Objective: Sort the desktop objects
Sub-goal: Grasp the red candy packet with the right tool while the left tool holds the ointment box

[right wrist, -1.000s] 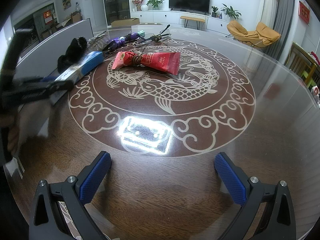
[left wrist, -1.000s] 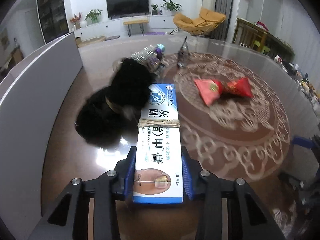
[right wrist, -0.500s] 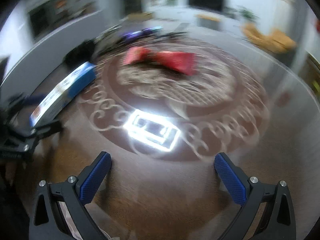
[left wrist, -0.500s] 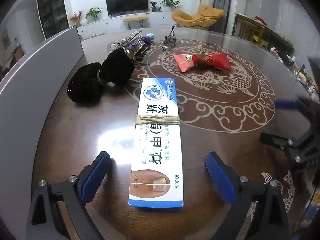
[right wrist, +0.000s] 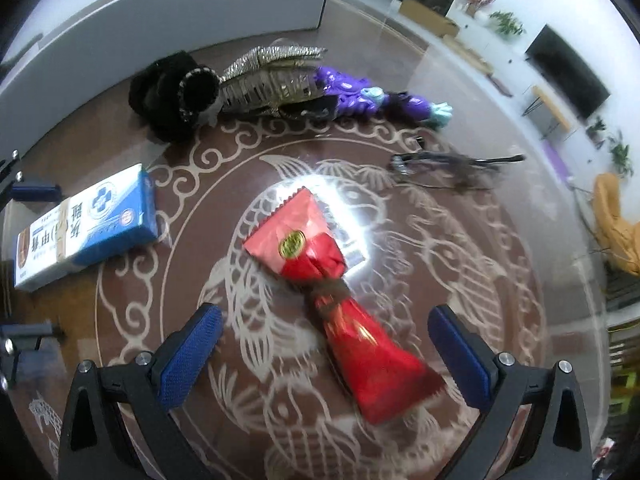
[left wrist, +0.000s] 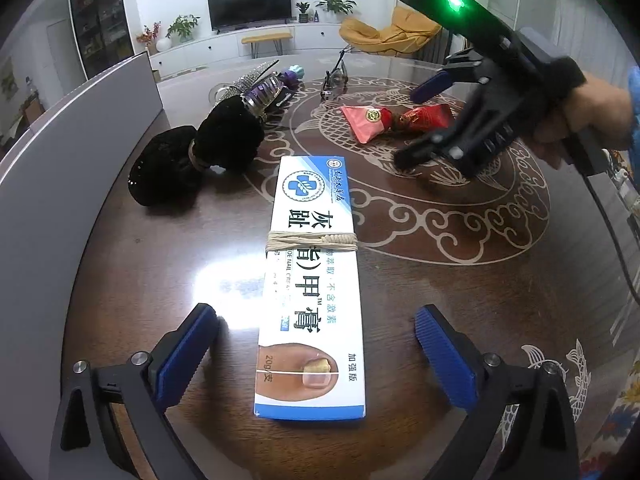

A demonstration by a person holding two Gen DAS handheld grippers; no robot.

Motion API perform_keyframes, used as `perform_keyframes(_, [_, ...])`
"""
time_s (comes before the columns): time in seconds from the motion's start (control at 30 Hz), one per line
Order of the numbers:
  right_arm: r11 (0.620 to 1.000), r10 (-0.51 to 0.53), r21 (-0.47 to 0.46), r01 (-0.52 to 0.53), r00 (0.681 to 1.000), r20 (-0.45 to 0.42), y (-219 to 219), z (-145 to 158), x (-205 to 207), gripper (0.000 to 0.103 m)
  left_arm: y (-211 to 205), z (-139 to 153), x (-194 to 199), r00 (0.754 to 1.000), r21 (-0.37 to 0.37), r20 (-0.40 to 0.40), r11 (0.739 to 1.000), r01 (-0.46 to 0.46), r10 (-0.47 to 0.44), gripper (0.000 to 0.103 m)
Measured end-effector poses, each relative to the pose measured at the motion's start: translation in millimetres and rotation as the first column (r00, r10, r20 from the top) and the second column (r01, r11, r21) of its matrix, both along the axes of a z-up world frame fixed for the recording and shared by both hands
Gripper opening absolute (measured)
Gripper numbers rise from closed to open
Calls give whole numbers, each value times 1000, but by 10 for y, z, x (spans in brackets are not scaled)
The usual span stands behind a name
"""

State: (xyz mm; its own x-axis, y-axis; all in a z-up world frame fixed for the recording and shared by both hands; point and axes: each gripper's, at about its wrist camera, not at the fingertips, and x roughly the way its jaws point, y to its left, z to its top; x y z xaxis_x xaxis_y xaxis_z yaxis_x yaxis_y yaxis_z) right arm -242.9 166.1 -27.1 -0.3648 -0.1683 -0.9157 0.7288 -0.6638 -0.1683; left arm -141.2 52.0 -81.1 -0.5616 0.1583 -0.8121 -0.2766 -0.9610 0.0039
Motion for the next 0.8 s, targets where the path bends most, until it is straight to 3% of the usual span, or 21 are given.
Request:
perform_keyframes(0.1, [997, -49, -58, 52, 997, 55, 18, -21, -79, 102, 9, -4, -1, 1000, -1, 1, 1000, 2, -2, 102])
perform_keyframes(0.17, [989, -71, -120, 84, 992, 104, 71, -21, -68, 94, 11, -2, 3, 1000, 0, 1, 1000, 2, -2, 102])
perform_keyframes(0.27, [983, -88, -153, 101, 992, 85, 138, 41, 18, 67, 7, -3, 2, 1000, 0, 1, 1000, 2, -2, 102])
perform_keyframes(0.33, [976, -111, -179, 126, 989, 93, 186, 84, 90, 31, 6, -3, 2, 1000, 0, 1, 1000, 3, -3, 102])
perform_keyframes(0.37, [972, -121, -191, 139, 987, 105, 208, 92, 134, 26, 9, -4, 5, 1000, -1, 0, 1000, 2, -2, 102])
perform_keyframes(0.5, [967, -152, -194, 165, 985, 80, 244, 78, 548, 25, 12, -4, 14, 1000, -3, -1, 1000, 2, -2, 103])
perform_keyframes(0.73, [912, -303, -261, 317, 948, 92, 524, 70, 1444, 25, 4, -8, 14, 1000, -3, -1, 1000, 2, -2, 103])
perform_keyframes(0.8, [916, -316, -234, 325, 946, 75, 536, 72, 1515, 31, -1, -9, 10, 1000, -3, 0, 1000, -4, 4, 103])
